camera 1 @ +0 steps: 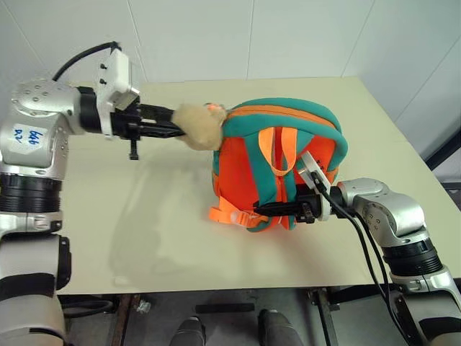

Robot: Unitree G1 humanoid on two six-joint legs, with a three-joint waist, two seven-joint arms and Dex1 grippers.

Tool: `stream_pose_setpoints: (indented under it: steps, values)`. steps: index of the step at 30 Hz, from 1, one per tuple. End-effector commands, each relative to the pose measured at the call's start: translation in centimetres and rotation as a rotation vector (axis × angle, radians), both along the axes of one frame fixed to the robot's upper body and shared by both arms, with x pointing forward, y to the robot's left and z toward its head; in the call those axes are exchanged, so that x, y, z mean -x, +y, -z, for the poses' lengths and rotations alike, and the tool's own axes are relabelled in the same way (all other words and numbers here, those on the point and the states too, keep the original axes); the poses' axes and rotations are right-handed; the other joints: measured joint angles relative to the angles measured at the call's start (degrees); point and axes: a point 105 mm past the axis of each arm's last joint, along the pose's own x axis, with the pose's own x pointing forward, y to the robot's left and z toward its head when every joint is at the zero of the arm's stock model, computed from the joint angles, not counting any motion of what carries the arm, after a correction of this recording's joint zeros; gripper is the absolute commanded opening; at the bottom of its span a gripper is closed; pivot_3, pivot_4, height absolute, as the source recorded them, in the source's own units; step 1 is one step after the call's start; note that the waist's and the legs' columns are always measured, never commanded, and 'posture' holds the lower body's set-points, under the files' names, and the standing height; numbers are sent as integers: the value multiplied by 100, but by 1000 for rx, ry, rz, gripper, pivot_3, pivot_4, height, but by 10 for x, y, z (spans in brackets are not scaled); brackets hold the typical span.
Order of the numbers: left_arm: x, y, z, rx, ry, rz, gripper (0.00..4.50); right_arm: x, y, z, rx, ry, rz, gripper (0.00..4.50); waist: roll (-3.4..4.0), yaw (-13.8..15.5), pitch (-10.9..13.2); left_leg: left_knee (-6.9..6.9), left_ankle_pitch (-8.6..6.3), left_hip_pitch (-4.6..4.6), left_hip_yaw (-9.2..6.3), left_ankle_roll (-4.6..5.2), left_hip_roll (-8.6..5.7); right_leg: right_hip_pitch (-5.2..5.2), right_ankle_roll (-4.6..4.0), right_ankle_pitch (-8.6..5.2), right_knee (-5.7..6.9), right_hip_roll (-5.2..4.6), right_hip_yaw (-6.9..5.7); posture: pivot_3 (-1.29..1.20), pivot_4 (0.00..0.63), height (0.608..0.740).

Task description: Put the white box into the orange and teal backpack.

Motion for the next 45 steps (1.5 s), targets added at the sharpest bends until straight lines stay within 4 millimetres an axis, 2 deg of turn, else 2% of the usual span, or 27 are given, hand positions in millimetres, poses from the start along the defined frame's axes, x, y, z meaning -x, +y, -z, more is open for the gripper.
stream_pose_setpoints:
  steps: [1, 4, 9, 12, 16, 18, 21, 23, 25, 27, 31, 35, 38, 41, 45]
  values:
    - [-20, 30, 35, -110, 29, -118, 694, 5, -1, -3, -7, -12, -3, 146, 0, 2, 0, 0, 0, -1, -1, 0, 0, -1, 0, 0, 0, 1, 0, 0, 150, 740]
    - [-32, 28, 61, -108, 58, -135, 694, 9, -2, 0, 4, -2, -1, 146, -1, 25, 0, 0, 0, -3, -1, 0, 1, -2, 0, 0, -1, 1, 0, 0, 150, 740]
    - [-41, -14, 93, 2, 128, -44, 694, 10, -2, 2, -16, 5, 37, 146, -2, 44, -1, 2, -1, -14, -5, 1, -1, -2, 3, 1, -4, -1, -1, 0, 150, 740]
    - [-40, -35, 121, 63, 204, -12, 694, 10, -1, 6, -20, 4, 57, 146, -3, 39, -1, 2, -1, -13, -5, 2, -2, -2, 5, 2, -3, -1, -1, 0, 150, 740]
    - [-33, -50, 143, 99, 268, 17, 694, 10, -2, 9, -25, 8, 77, 146, -3, 52, -2, 3, -1, -8, -5, 2, -1, -1, 5, 1, 2, -1, 0, 0, 150, 740]
    - [-25, -52, 154, 104, 308, 32, 694, 9, -3, 9, -27, 4, 90, 146, -3, 71, -2, 5, 0, -4, -7, 3, -3, 6, 5, 2, 4, -2, 0, 0, 150, 740]
    - [-18, -41, 166, 108, 351, 0, 694, 4, -5, 6, -48, -24, 130, 146, -4, 80, -2, 7, 0, -1, -8, 3, -4, 12, 5, 2, 3, -3, 0, 0, 150, 740]
    - [-20, -30, 165, 122, 349, -47, 694, -3, -7, 4, -66, -56, 176, 146, -4, 74, -2, 6, 0, 0, -8, 3, -4, 12, 4, 2, 4, -2, 0, 0, 150, 740]
    - [-25, -22, 155, 162, 340, -91, 694, -10, -9, 2, -73, -97, 220, 146, -5, 61, -3, 6, 0, 1, -10, 3, -3, 11, 4, 2, 6, -1, 0, 0, 150, 740]
    - [-26, -17, 137, 176, 317, -102, 1145, -14, -12, -11, -124, -133, 252, 859, -5, 37, -3, 6, 1, 1, -10, 3, -3, 11, 4, 2, 6, -1, 0, 0, 150, 740]
    - [-16, -8, 104, 154, 211, -76, 2284, -5, -23, -30, -147, -223, 253, 2128, -3, 9, -2, 2, 1, -1, -9, 2, -2, 3, 4, 2, 9, 0, 0, 0, 150, 740]
    - [0, 4, 85, 157, 157, -93, 3592, 6, -42, -35, -87, -295, 281, 3549, -3, 22, -2, -15, 0, -2, -8, 3, 1, -4, -2, -4, 4, 0, 0, 0, 150, 740]
    - [17, 11, 84, 201, 180, -120, 4490, 11, -56, -34, 12, -395, 309, 4500, -3, 20, -1, -14, -8, -4, -2, 6, 1, -1, 0, -8, -9, -3, 0, 0, 150, 740]
    - [33, 14, 97, 215, 216, -151, 4490, 15, -68, -34, 43, -396, 331, 4500, -3, 20, -1, -12, -10, -3, 1, 6, 1, 1, 0, -8, -10, -4, 1, 0, 150, 740]
    - [46, 12, 106, 253, 208, -172, 4490, 13, -102, -20, 114, -367, 414, 4500, -6, 40, 0, -8, -9, 0, -1, 6, 3, 4, -4, -9, -7, -2, 1, 0, 150, 740]
